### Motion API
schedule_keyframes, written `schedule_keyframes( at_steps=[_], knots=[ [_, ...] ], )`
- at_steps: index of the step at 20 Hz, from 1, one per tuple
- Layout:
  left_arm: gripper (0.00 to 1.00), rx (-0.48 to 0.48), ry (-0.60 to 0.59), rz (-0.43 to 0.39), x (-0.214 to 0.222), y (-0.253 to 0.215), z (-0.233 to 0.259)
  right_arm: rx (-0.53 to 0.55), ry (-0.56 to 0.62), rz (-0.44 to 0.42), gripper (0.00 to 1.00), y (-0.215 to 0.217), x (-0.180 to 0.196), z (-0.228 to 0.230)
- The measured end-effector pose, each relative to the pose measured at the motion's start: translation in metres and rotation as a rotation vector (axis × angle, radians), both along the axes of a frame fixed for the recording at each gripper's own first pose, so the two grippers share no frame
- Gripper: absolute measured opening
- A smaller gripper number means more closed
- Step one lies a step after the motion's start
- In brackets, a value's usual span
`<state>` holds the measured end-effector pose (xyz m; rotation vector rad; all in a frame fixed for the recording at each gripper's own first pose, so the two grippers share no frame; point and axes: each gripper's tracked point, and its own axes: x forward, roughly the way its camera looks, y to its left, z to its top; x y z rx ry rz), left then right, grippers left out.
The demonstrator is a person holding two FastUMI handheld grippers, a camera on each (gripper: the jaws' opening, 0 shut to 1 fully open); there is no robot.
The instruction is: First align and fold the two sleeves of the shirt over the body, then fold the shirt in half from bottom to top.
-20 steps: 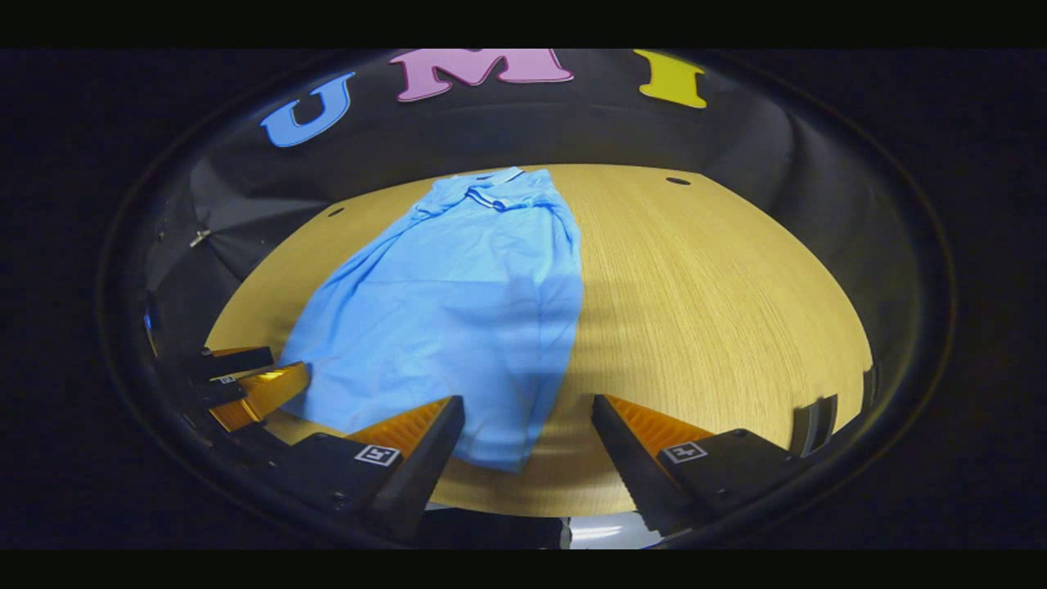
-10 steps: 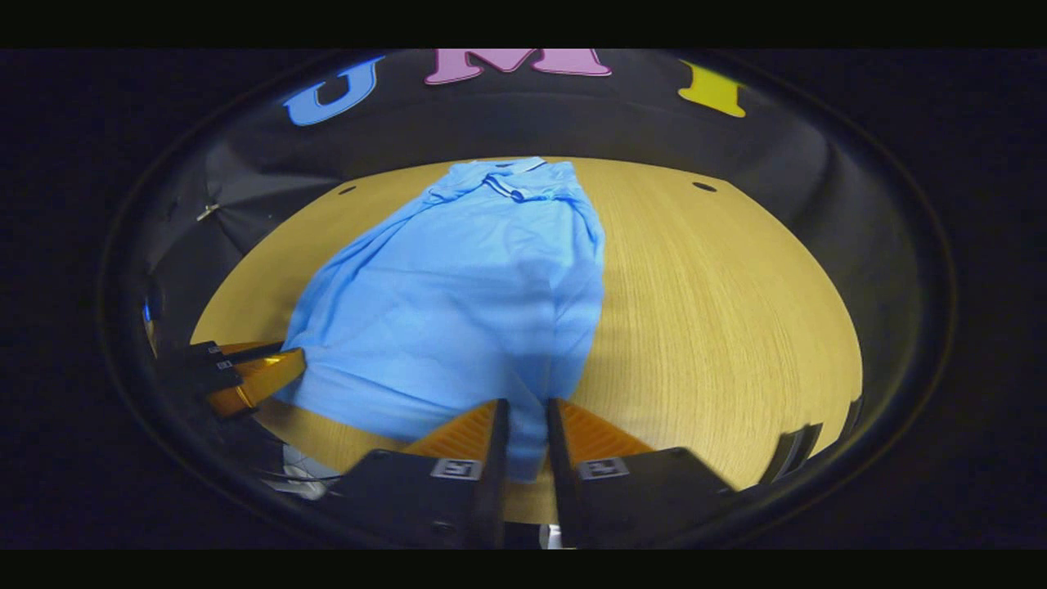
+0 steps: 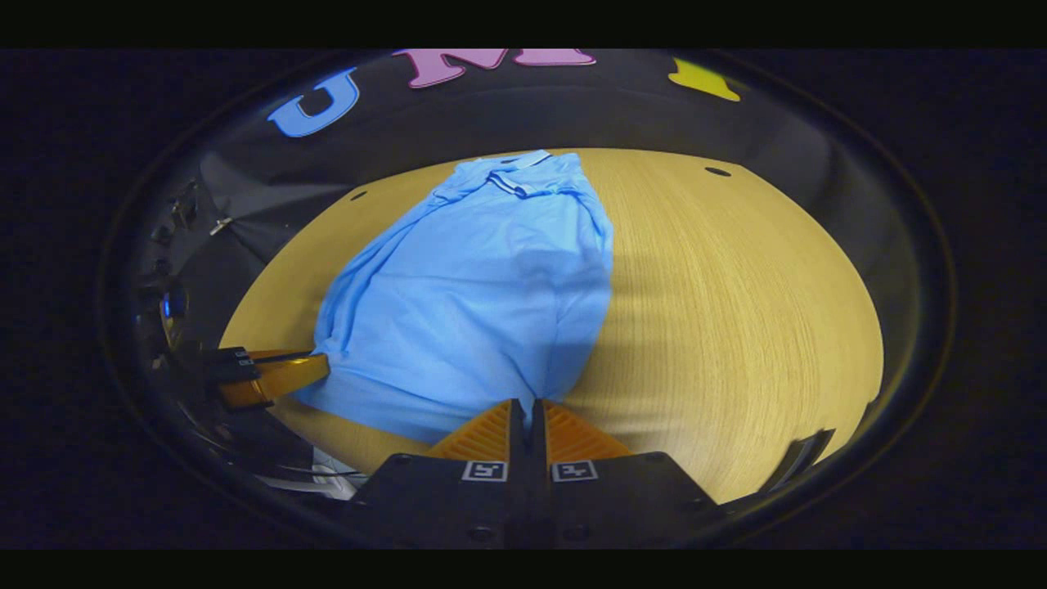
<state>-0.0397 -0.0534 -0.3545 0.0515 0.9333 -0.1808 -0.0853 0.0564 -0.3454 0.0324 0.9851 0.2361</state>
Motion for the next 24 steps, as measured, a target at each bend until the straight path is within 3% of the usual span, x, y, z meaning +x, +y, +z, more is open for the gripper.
schedule_keyframes(
  at_steps=[3, 7, 8, 11, 13, 15, 16, 20, 21, 23, 24],
  knots=[
    [0.06, -0.014, -0.002, 0.011, 0.009, -0.007, 0.016, -0.006, -0.012, 0.006, 0.00, 0.000, 0.013, 0.015],
    [0.06, -0.046, -0.043, 0.003, 0.036, -0.014, 0.057, 0.042, -0.041, -0.039, 0.05, 0.004, 0.041, 0.049],
    [0.06, -0.053, -0.053, 0.001, 0.046, -0.014, 0.069, 0.049, -0.069, -0.040, 0.00, 0.004, 0.055, 0.061],
    [0.06, -0.043, -0.095, -0.031, 0.078, -0.015, 0.104, 0.053, -0.139, -0.039, 0.05, 0.000, 0.107, 0.087],
    [0.06, -0.039, -0.136, -0.048, 0.107, -0.017, 0.127, 0.057, -0.185, -0.031, 0.00, 0.001, 0.142, 0.104],
    [0.06, -0.072, -0.162, -0.042, 0.138, -0.022, 0.148, 0.054, -0.224, -0.015, 0.00, 0.004, 0.175, 0.120],
    [0.06, -0.085, -0.171, -0.030, 0.154, -0.023, 0.158, 0.055, -0.241, -0.006, 0.05, 0.008, 0.191, 0.127],
    [0.06, -0.069, -0.254, -0.005, 0.224, -0.010, 0.192, 0.049, -0.311, 0.045, 0.00, 0.024, 0.262, 0.150],
    [0.06, -0.067, -0.263, 0.004, 0.239, -0.007, 0.195, 0.053, -0.326, 0.049, 0.05, 0.027, 0.280, 0.155],
    [0.11, -0.075, -0.280, 0.020, 0.273, -0.004, 0.201, 0.057, -0.364, 0.051, 0.05, 0.032, 0.318, 0.166],
    [0.06, -0.071, -0.288, 0.025, 0.289, -0.002, 0.203, 0.058, -0.383, 0.048, 0.05, 0.034, 0.338, 0.171]
  ],
)
